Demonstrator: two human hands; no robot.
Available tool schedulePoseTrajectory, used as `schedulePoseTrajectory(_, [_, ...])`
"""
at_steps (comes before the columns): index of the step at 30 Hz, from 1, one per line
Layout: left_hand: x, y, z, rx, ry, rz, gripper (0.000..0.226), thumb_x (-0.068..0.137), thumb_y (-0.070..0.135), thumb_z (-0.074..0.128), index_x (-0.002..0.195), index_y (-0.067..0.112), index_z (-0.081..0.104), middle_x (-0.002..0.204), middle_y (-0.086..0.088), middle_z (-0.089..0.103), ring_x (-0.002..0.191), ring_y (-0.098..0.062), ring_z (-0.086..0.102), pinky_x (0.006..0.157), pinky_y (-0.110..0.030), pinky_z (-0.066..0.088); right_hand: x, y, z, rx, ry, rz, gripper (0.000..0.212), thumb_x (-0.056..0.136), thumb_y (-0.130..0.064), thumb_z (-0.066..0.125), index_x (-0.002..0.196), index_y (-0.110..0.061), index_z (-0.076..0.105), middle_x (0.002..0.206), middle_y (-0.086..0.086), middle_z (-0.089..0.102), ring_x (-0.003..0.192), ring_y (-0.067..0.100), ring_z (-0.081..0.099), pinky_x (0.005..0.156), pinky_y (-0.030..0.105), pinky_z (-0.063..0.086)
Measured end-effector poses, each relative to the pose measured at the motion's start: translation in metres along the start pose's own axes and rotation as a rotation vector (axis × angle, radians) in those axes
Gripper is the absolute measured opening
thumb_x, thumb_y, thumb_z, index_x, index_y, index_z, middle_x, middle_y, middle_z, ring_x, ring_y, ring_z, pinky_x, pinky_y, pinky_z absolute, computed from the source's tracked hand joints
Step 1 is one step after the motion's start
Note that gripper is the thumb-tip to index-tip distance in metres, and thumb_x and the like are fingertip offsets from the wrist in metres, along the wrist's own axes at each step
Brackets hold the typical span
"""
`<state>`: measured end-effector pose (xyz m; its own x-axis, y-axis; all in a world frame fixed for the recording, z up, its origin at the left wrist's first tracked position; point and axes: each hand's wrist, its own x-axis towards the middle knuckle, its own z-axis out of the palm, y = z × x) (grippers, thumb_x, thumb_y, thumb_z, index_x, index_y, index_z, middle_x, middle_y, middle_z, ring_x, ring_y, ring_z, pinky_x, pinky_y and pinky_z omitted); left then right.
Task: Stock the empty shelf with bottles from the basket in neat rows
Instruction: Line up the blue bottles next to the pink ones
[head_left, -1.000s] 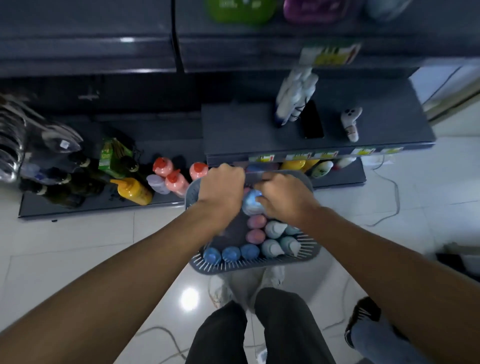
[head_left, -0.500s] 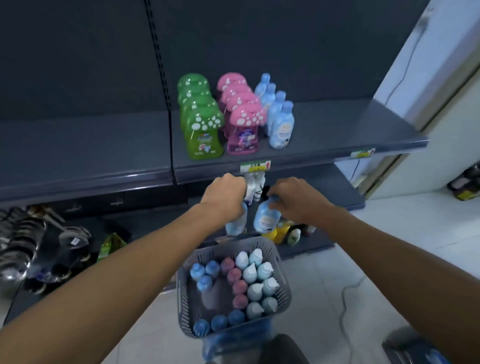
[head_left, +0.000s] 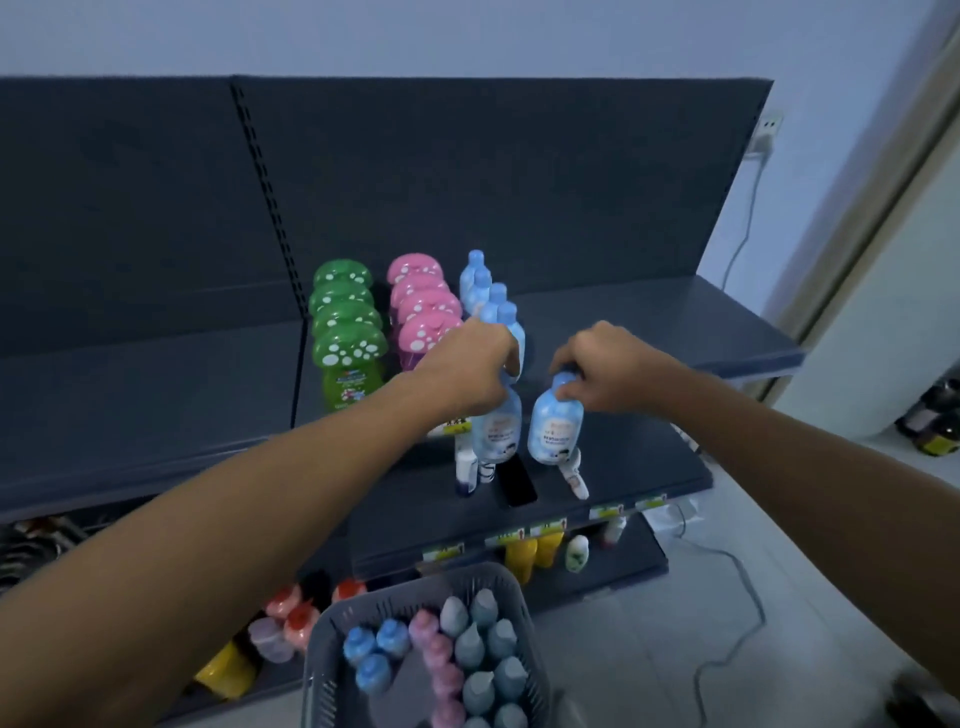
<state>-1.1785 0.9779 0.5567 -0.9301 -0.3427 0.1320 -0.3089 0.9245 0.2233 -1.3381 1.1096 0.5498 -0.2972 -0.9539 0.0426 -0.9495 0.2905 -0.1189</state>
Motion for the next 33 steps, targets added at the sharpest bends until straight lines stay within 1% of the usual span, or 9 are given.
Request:
schedulePoseTrajectory(4, [0.042,0.014,-0.008,-0.005,0.006,0.008,0.034,0.084,0.003,0.058,0.109,0.018,0.074,0.106,-0.001,0.073,0.101,-0.02,0.065,0.082,-0.031,0.055,0.022,0.038,-0.022,0.039,-0.011,-0.036,0.017,0.078,-0.029,0.071,0.093,-0.025,0.078,0.073,-0.019,0.063,0.071,0.003,0.057,0.065,0.022,0.044])
schedulePoseTrajectory(7, [0.075,0.024,-0.012,0.027,0.005,0.014,0.032,0.084,0.004,0.056,0.108,0.017,0.073,0.101,0.002,0.07,0.101,-0.019,0.06,0.075,-0.025,0.042,0.044,0.069,-0.039,0.074,-0.022,-0.069,0.015,0.075,-0.034,0.078,0.088,-0.026,0.078,0.071,-0.021,0.065,0.073,-0.004,0.061,0.064,0.019,0.048])
schedulePoseTrajectory(10, [0.107,0.03,-0.016,0.065,0.003,-0.001,0.03,0.085,0.005,0.057,0.107,0.017,0.073,0.101,0.003,0.069,0.101,-0.02,0.06,0.074,-0.028,0.042,0.069,0.097,-0.052,0.077,-0.021,-0.088,0.016,0.072,-0.038,0.081,0.083,-0.027,0.078,0.07,-0.018,0.067,0.073,0.0,0.066,0.067,0.028,0.057])
schedulePoseTrajectory(16, [0.157,0.03,-0.014,0.071,-0.029,-0.075,0.027,0.083,0.01,0.06,0.101,0.025,0.073,0.101,0.007,0.071,0.097,-0.016,0.06,0.081,-0.04,0.057,0.123,0.138,-0.06,0.039,-0.018,-0.164,0.017,0.07,-0.039,0.081,0.081,-0.028,0.075,0.071,-0.018,0.066,0.074,0.005,0.065,0.071,0.034,0.06])
schedulePoseTrajectory(20, [0.185,0.02,-0.005,0.082,-0.02,-0.122,0.027,0.085,0.011,0.062,0.103,0.027,0.073,0.099,0.011,0.069,0.096,-0.013,0.06,0.076,-0.033,0.053,0.156,0.154,-0.055,0.036,-0.031,-0.223,0.018,0.073,-0.037,0.079,0.086,-0.025,0.076,0.076,-0.016,0.067,0.08,0.007,0.063,0.075,0.037,0.059])
schedulePoseTrajectory(23, [0.202,0.012,0.001,0.078,0.007,-0.143,0.028,0.086,0.011,0.063,0.106,0.028,0.074,0.091,0.016,0.059,0.088,-0.009,0.055,0.071,-0.026,0.042,0.181,0.163,-0.052,0.033,-0.039,-0.267,0.019,0.075,-0.037,0.079,0.089,-0.025,0.077,0.079,-0.016,0.068,0.084,0.009,0.062,0.077,0.037,0.059])
schedulePoseTrajectory(27, [0.22,0.001,0.004,0.065,0.042,-0.165,0.033,0.086,0.009,0.066,0.112,0.028,0.074,0.089,0.014,0.049,0.085,-0.009,0.052,0.071,-0.025,0.041,0.212,0.171,-0.048,0.052,-0.046,-0.291,0.02,0.077,-0.036,0.08,0.092,-0.025,0.077,0.085,-0.011,0.068,0.088,0.011,0.063,0.079,0.037,0.059])
schedulePoseTrajectory(31, [0.237,-0.008,0.004,0.092,0.052,-0.198,0.032,0.087,0.012,0.066,0.112,0.029,0.075,0.089,0.012,0.054,0.089,-0.014,0.06,0.07,-0.027,0.041,0.238,0.176,-0.044,0.06,-0.037,-0.295,0.017,0.078,-0.034,0.08,0.091,-0.024,0.077,0.085,-0.008,0.07,0.086,0.013,0.066,0.079,0.038,0.059])
schedulePoseTrajectory(33, [0.245,-0.012,0.003,0.08,0.051,-0.223,0.031,0.086,0.013,0.067,0.111,0.029,0.076,0.089,0.01,0.059,0.089,-0.018,0.064,0.071,-0.03,0.047,0.248,0.179,-0.041,0.064,-0.022,-0.291,0.016,0.079,-0.032,0.079,0.093,-0.024,0.077,0.088,-0.007,0.07,0.087,0.015,0.066,0.079,0.038,0.059])
